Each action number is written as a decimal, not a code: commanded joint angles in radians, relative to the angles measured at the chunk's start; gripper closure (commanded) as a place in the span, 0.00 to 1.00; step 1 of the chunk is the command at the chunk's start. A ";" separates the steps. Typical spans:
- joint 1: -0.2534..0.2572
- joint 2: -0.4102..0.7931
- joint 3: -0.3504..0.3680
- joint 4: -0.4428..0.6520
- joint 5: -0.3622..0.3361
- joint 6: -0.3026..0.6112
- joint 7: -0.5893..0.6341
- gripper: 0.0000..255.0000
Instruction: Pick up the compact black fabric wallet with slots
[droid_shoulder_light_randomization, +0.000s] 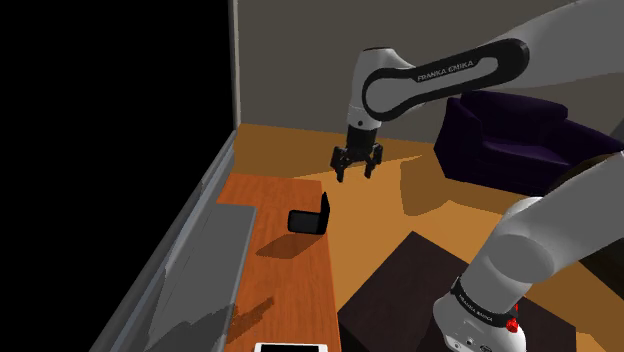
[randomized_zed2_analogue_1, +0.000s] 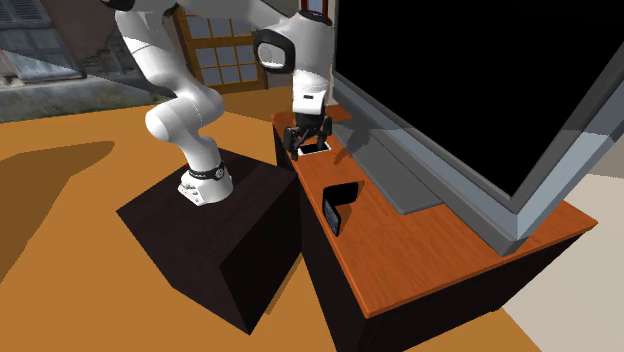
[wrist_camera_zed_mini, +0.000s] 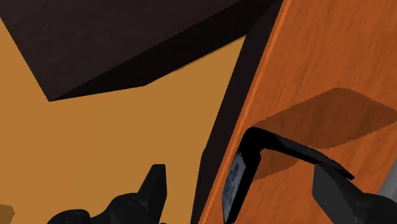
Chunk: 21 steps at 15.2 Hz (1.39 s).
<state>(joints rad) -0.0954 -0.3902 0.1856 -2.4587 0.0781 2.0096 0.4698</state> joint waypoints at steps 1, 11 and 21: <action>-0.014 0.075 0.015 0.008 -0.002 0.070 0.061 0.00; -0.068 0.452 0.024 0.103 -0.073 0.356 0.346 0.00; -0.064 0.561 0.014 0.097 -0.105 0.471 0.381 0.00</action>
<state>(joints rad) -0.1600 0.1668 0.1999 -2.3604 -0.0257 2.4742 0.8503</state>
